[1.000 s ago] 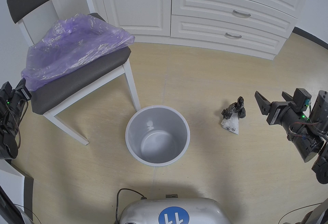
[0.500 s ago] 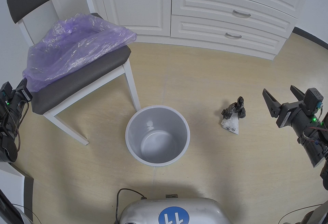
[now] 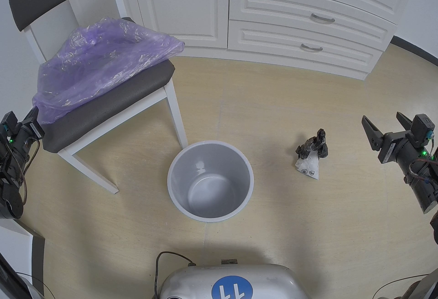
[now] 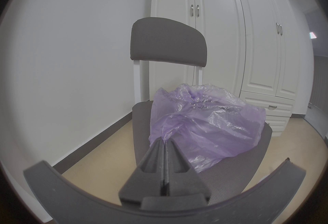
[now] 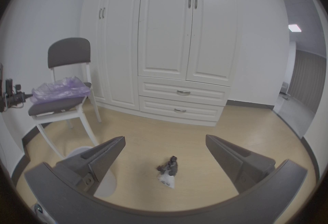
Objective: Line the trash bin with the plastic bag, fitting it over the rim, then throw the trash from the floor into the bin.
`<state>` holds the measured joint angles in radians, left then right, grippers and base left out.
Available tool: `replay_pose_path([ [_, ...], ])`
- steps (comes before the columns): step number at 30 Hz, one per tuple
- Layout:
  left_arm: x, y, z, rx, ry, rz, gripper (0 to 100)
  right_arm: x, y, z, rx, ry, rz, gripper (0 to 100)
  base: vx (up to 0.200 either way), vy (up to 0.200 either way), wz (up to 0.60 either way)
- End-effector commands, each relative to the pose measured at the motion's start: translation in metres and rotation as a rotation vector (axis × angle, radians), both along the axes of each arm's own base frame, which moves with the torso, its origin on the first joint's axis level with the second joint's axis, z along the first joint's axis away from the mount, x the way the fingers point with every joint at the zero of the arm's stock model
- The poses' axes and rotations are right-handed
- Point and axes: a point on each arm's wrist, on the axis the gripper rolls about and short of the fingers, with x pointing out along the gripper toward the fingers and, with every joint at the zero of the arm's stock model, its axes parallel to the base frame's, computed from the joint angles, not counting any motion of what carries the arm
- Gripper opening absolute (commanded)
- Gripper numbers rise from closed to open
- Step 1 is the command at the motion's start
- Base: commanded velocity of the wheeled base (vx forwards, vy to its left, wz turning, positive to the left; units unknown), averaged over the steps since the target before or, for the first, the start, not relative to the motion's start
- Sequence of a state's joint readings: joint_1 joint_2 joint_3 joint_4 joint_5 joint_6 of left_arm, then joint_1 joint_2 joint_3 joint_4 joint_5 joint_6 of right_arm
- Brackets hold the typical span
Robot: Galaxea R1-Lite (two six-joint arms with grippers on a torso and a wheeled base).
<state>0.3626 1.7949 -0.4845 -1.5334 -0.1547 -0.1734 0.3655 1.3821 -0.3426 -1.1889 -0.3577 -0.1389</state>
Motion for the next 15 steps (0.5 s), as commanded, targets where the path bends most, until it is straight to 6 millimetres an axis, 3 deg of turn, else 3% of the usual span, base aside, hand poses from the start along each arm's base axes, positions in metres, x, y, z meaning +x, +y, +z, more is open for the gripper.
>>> replay_pose_path([
  [1,-0.001,-0.002,-0.003,-0.001,0.011,-0.006,0,0.000,-0.007,-0.001,-0.026,0.005,-0.034,100,0.000,0.000,0.00],
  [8,-0.001,-0.009,-0.002,0.016,0.013,-0.027,0,-0.012,-0.011,0.010,-0.024,-0.045,-0.006,100,0.000,0.000,0.00],
  [13,-0.002,-0.016,-0.008,0.037,0.044,-0.041,0,-0.018,-0.015,0.005,-0.042,-0.036,-0.005,100,0.000,0.000,0.00],
  [15,-0.002,-0.026,-0.006,0.077,0.047,-0.065,0,-0.024,-0.016,0.021,-0.083,-0.106,0.013,100,0.000,0.000,0.00],
])
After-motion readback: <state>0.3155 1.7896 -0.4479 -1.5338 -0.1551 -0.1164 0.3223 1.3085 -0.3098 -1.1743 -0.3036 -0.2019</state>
